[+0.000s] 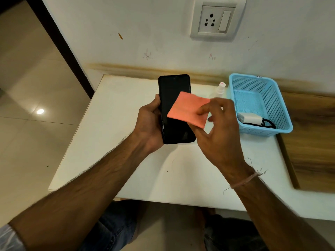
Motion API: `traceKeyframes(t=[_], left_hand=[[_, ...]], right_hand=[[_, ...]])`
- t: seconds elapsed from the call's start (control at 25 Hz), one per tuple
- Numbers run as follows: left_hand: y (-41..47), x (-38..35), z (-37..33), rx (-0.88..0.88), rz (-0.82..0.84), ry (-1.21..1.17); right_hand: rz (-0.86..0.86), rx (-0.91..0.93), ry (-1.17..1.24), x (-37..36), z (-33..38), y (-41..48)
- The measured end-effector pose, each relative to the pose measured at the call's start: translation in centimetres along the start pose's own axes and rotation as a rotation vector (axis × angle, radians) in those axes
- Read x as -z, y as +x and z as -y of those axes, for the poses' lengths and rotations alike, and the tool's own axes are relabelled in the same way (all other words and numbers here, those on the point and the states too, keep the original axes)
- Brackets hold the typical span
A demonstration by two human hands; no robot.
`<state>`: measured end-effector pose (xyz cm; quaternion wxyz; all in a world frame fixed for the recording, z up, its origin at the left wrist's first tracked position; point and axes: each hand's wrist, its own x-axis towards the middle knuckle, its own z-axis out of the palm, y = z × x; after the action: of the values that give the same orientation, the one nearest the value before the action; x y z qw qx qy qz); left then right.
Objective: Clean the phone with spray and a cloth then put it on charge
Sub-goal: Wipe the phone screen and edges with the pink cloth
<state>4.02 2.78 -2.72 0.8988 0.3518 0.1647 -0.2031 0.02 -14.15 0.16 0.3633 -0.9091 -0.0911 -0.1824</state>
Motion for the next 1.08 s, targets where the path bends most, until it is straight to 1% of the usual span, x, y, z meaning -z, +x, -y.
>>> traceKeyframes(t=[0.08,0.12,0.2,0.28,0.36,0.44,0.52,0.6,0.68,0.76,0.8,0.92,1.0,1.08], left_hand=[[0.1,0.2,-0.2,0.026,0.028,-0.030],[0.0,0.3,-0.2,0.038,0.048,-0.043],[-0.1,0.5,-0.2,0.057,0.110,-0.064],[-0.3,0.5,-0.1,0.082,0.182,-0.073],[-0.6,0.3,0.1,0.102,0.225,-0.075],[-0.8,-0.1,0.3,0.120,0.265,-0.062],[-1.1,-0.5,0.6,0.151,0.317,-0.085],[-1.4,-0.7,0.7,0.185,0.352,-0.139],[-1.5,-0.4,0.7,0.210,0.359,-0.169],[-1.7,0.2,0.3,0.184,0.351,-0.160],[-1.8,0.4,0.2,0.157,0.344,-0.156],[-2.1,0.2,0.4,0.124,0.303,-0.154],[-2.4,-0.1,0.8,0.127,0.300,-0.159],[-2.8,-0.2,1.1,0.163,0.320,-0.198]], right_hand=[[-0.046,0.101,-0.197,-0.3,-0.2,0.1],[-0.047,0.132,-0.236,-0.6,-0.1,0.1],[-0.036,0.154,-0.210,-1.0,0.2,0.0],[-0.014,0.116,-0.180,-1.2,0.5,-0.3],[0.088,0.095,-0.217,-1.4,0.9,-0.7],[0.164,0.129,-0.254,-1.7,1.5,-0.9],[0.189,0.138,-0.191,-2.2,2.3,-0.6],[0.290,0.156,-0.116,-3.0,3.2,-0.9],[0.428,0.303,-0.133,-3.7,3.3,-2.6],[0.463,0.485,-0.256,-3.4,2.2,-5.2],[0.470,0.503,-0.315,-2.6,1.5,-6.1],[0.439,0.401,-0.374,-0.3,0.0,-5.2],[0.393,0.330,-0.351,-0.9,1.0,-3.5],[0.382,0.291,-0.305,-2.6,3.1,-3.4]])
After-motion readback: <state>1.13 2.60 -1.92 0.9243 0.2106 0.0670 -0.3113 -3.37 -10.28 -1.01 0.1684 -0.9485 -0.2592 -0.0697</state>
